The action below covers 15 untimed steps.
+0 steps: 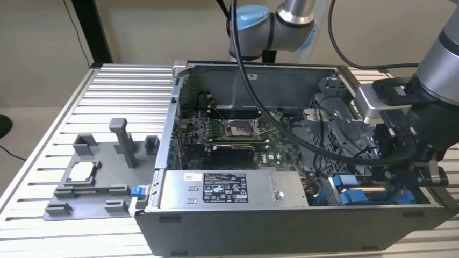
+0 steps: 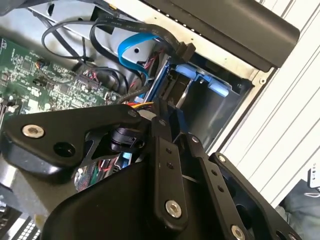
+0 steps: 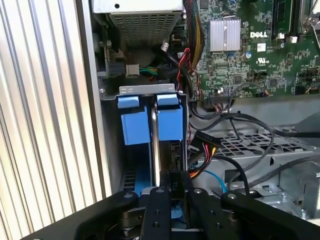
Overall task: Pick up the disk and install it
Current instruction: 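Insert the first disk wire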
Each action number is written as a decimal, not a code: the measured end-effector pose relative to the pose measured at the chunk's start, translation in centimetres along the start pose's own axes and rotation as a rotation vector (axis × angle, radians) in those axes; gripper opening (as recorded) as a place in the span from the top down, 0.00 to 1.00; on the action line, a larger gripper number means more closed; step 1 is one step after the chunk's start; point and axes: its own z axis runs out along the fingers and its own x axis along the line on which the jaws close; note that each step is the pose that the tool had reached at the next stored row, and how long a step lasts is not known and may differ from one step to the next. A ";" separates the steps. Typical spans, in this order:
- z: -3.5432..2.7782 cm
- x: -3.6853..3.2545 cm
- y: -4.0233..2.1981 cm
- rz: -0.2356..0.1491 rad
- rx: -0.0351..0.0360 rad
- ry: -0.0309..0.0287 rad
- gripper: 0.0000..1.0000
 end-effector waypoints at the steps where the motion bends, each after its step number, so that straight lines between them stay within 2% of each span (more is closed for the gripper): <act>1: 0.03 -0.01 -0.10 -0.001 -0.0075 0.0006 1.00; 3: 0.07 -0.04 -0.28 -0.003 -0.0203 0.0015 1.00; 7: 0.12 -0.08 -0.62 -0.013 -0.0334 0.0017 1.00; 15: 0.22 -0.25 -1.32 -0.031 -0.0446 0.0007 1.00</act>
